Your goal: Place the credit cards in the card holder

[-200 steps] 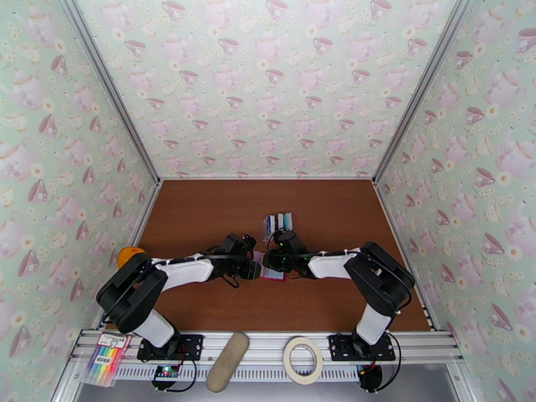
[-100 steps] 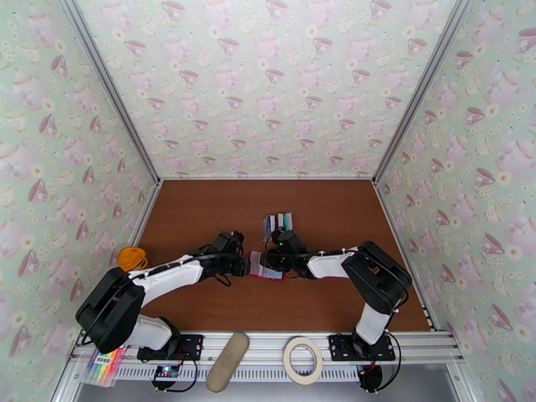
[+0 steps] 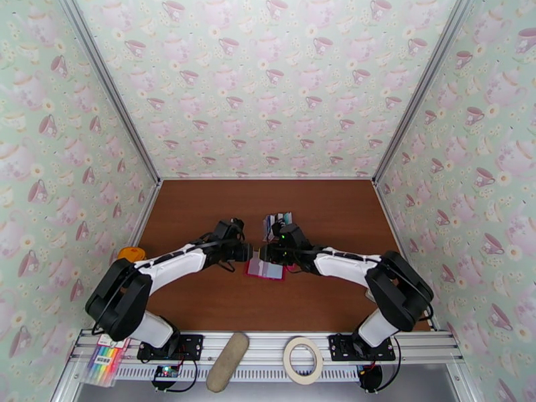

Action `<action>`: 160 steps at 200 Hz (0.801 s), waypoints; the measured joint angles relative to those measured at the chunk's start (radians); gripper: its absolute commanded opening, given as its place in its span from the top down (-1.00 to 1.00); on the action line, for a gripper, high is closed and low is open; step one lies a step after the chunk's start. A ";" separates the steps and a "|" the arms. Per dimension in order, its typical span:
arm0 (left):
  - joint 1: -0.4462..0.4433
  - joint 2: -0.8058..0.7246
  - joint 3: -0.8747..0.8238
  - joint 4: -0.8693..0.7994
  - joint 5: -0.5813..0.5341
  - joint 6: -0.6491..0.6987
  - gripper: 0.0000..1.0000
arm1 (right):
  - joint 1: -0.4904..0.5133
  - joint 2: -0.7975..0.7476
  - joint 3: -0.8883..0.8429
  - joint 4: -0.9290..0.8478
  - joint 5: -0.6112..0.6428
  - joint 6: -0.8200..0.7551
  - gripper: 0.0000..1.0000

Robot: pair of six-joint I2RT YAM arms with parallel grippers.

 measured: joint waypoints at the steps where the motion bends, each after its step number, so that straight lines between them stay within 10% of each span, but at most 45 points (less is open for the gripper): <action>1: 0.000 0.001 0.002 0.002 0.000 -0.001 -0.03 | 0.000 -0.002 0.002 -0.004 0.003 -0.001 0.08; 160: 0.062 0.383 0.297 0.179 0.231 -0.095 -0.13 | -0.163 -0.045 0.296 -0.464 0.343 -0.174 -0.09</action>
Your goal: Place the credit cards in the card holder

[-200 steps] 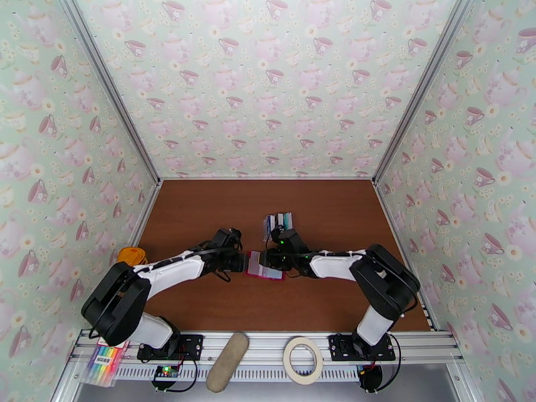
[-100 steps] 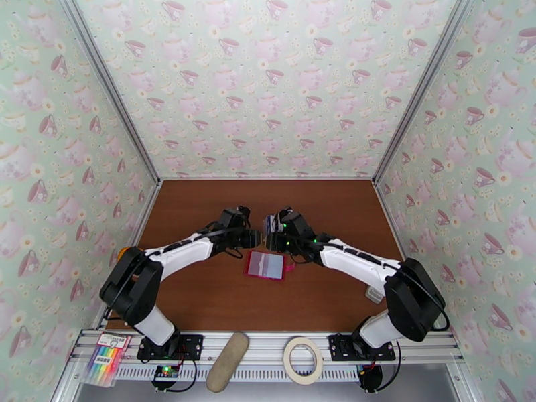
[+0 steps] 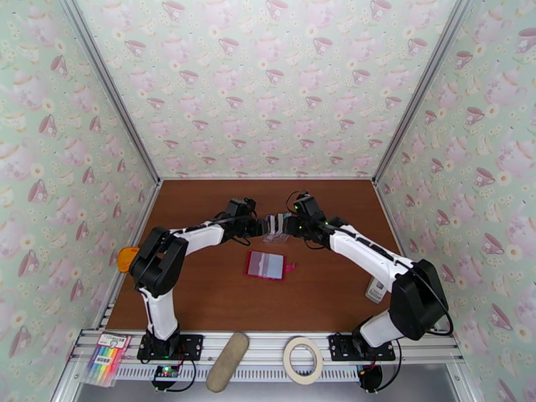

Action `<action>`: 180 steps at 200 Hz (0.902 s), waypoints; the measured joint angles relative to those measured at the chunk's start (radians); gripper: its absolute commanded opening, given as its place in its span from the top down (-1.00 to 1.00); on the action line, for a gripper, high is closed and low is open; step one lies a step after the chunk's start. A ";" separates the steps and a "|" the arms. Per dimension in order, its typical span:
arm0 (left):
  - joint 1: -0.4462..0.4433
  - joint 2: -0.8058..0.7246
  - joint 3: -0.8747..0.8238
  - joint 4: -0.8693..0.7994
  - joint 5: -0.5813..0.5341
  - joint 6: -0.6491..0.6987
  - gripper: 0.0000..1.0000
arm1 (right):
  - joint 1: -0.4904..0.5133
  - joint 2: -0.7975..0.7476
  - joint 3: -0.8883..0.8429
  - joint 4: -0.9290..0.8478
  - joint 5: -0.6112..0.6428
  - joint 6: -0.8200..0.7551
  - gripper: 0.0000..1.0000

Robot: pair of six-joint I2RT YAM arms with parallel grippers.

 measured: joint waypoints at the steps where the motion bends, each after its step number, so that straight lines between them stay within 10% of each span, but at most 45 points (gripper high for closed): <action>1: 0.000 0.001 0.000 0.000 0.001 0.000 -0.13 | 0.000 0.000 0.000 -0.001 0.000 0.000 -0.09; 180: 0.029 0.067 0.005 0.036 0.069 -0.045 -0.02 | -0.013 0.253 0.227 -0.111 0.066 -0.112 0.00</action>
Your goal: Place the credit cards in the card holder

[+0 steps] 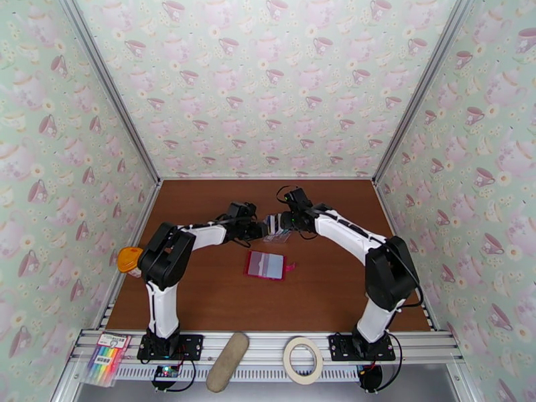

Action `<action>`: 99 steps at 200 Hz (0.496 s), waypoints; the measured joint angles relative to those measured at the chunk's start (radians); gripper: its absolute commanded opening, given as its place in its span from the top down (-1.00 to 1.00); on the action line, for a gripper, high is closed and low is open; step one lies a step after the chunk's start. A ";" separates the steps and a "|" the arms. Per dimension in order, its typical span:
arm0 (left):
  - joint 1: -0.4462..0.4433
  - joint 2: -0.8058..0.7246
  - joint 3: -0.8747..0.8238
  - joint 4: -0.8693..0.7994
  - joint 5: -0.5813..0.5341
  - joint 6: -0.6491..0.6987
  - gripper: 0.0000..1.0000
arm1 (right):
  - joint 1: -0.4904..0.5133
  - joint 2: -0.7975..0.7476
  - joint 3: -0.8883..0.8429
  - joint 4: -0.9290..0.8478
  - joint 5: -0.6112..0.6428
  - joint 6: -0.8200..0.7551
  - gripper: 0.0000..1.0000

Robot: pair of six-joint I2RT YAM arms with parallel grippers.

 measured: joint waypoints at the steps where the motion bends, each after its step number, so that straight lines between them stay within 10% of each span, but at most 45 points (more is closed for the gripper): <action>1: 0.000 0.000 0.000 0.000 0.001 0.000 -0.02 | 0.000 0.001 0.001 -0.001 0.001 0.000 0.00; 99: 0.000 0.026 0.000 0.034 0.035 -0.004 0.02 | 0.015 0.113 0.093 -0.072 0.068 -0.059 0.12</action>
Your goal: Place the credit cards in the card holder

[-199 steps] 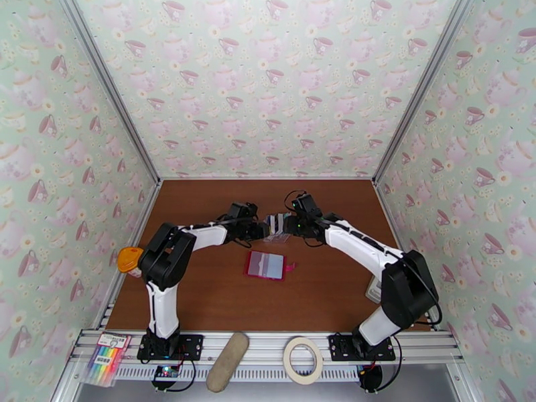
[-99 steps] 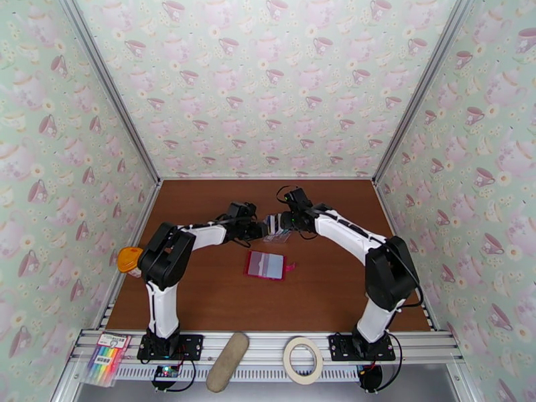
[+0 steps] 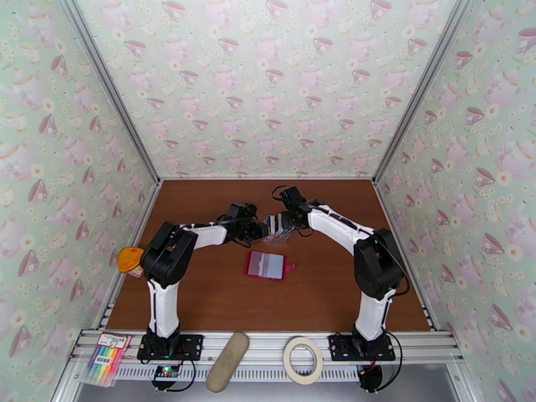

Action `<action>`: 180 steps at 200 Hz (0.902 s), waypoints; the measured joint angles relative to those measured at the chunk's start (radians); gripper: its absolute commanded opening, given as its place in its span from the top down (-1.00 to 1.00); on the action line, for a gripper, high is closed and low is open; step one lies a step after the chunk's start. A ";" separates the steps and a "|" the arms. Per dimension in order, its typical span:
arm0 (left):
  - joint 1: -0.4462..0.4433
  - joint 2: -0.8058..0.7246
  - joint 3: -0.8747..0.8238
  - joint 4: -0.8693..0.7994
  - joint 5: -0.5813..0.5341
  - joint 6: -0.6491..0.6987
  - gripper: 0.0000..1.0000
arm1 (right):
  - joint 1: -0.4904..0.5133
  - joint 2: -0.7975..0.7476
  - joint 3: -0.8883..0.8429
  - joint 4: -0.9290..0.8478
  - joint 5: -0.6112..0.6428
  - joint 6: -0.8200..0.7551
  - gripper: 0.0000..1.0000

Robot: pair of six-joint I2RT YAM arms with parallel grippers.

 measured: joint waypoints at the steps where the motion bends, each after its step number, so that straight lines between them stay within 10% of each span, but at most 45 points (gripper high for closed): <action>1: 0.000 0.000 0.000 0.000 0.000 0.000 0.02 | 0.001 0.001 0.001 -0.001 0.001 0.000 0.12; 180: 0.000 0.001 0.000 0.000 0.001 0.000 0.02 | 0.053 0.118 0.118 -0.095 0.149 -0.048 0.17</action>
